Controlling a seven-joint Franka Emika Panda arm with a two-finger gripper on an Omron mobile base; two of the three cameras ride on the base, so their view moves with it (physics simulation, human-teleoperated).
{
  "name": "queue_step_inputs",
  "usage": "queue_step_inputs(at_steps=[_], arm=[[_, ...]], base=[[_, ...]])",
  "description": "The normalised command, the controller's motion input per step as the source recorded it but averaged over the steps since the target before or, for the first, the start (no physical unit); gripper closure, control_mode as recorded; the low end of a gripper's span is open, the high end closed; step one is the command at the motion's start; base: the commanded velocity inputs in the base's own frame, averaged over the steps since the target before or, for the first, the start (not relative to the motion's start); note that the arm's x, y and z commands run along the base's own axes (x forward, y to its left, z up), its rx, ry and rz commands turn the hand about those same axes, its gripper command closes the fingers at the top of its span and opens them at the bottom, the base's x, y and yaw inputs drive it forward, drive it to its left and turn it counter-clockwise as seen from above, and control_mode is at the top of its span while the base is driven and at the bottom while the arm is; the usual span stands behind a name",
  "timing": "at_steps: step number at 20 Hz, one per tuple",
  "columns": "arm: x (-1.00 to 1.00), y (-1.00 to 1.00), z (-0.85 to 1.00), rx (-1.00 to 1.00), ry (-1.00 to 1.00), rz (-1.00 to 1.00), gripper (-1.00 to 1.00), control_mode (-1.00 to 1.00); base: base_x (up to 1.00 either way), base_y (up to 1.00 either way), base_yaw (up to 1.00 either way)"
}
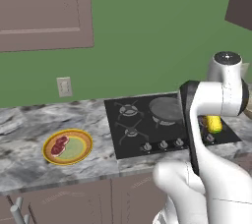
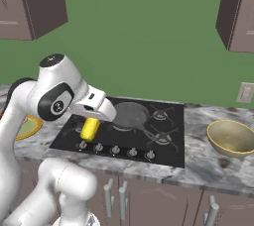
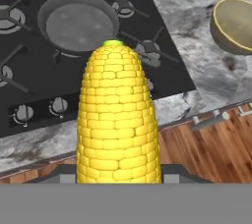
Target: Place the steak on the plate and place the corn on the same plate.
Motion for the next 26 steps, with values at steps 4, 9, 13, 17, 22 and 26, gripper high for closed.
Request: queue_step_inputs(at_steps=[4, 9, 13, 17, 22, 26], arm=[[-0.2, 1.0, 0.08, 0.0, 0.2, -0.03, 1.0, -1.0], [0.03, 1.0, -0.26, 0.01, 0.1, -0.18, 1.0, -1.0], [0.26, 1.0, -0.15, 0.0, 0.02, -0.3, 1.0, -1.0], [0.53, 0.95, -0.15, 0.03, 0.0, -0.35, 1.0, -1.0], [0.6, 0.86, -0.11, 0.07, 0.0, -0.26, 1.0, -1.0], [0.55, 0.69, -0.45, 0.14, 0.0, -0.08, 1.0, -1.0]], base=[[0.0, 0.0, 0.0], [0.0, 0.0, 0.0], [0.0, 0.0, 0.0], [0.0, 0.0, 0.0], [0.0, 0.0, 0.0], [0.0, 0.0, 0.0]])
